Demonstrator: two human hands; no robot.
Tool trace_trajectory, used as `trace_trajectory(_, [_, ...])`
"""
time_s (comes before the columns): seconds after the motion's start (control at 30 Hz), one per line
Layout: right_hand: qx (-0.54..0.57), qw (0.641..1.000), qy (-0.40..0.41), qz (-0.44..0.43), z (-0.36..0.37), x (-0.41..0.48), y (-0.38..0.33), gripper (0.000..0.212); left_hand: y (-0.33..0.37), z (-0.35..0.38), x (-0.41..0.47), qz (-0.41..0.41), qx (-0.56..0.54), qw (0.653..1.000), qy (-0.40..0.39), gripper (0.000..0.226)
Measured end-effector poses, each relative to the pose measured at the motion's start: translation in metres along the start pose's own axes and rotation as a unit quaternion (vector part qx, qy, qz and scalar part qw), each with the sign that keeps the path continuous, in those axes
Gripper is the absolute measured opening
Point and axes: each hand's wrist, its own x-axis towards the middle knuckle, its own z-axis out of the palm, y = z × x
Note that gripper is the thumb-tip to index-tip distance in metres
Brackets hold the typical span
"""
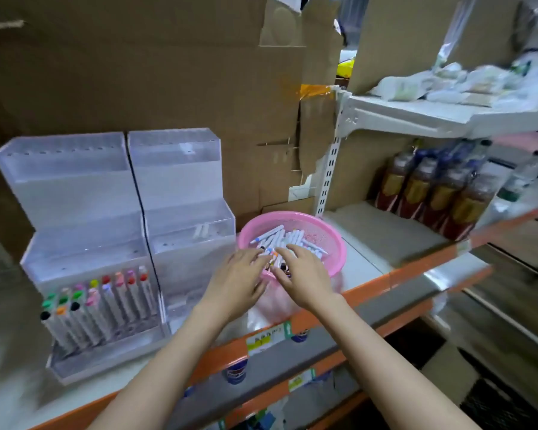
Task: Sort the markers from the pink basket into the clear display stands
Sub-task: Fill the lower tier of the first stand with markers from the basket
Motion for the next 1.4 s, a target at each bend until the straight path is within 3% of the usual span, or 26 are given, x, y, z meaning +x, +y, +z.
trace_trajectory(0.1, [-0.009,0.999,-0.029,0.042,-0.003,0.012,0.033,0.041,0.013,0.023,0.031,-0.004,-0.013,0.999,-0.034,0.043])
trace_trajectory(0.3, [-0.021,0.991,-0.084,0.099,-0.013,0.053,0.075,0.023,0.012,0.057,0.081,-0.124,-0.033,0.981,-0.145,0.021])
trace_trajectory(0.5, [-0.017,0.991,-0.115,0.066,0.001,0.089,0.089,0.019,0.012,0.078,0.113,-0.231,-0.031,0.965,-0.119,0.005])
trace_trajectory(0.6, [0.018,0.993,-0.103,0.060,0.009,0.100,0.096,0.006,0.017,0.083,0.122,-0.285,-0.042,0.951,-0.113,0.024])
trace_trajectory(0.73, [0.057,0.991,-0.101,0.063,0.014,0.110,0.100,0.023,0.026,0.081,0.132,-0.302,-0.024,0.944,-0.132,0.042])
trace_trajectory(0.87, [0.113,0.987,-0.103,0.057,0.013,0.115,0.103,0.007,0.018,0.083,0.134,-0.334,-0.098,0.932,-0.098,0.047])
trace_trajectory(1.03, [0.155,0.982,-0.096,0.046,0.013,0.116,0.103,0.038,0.014,0.082,0.128,-0.360,-0.181,0.913,-0.061,0.041])
trace_trajectory(1.1, [0.184,0.978,-0.083,0.048,0.012,0.115,0.104,0.042,0.015,0.079,0.126,-0.360,-0.194,0.911,-0.057,0.032])
trace_trajectory(1.17, [0.205,0.976,-0.063,0.041,0.010,0.114,0.104,0.043,0.013,0.077,0.125,-0.354,-0.222,0.908,-0.046,0.003])
trace_trajectory(1.27, [0.225,0.973,-0.041,0.020,0.007,0.112,0.102,0.053,0.012,0.074,0.121,-0.338,-0.236,0.911,-0.008,0.045])
trace_trajectory(1.4, [0.257,0.966,-0.033,0.006,0.002,0.106,0.094,0.057,0.015,0.064,0.115,-0.284,-0.231,0.928,0.069,0.045])
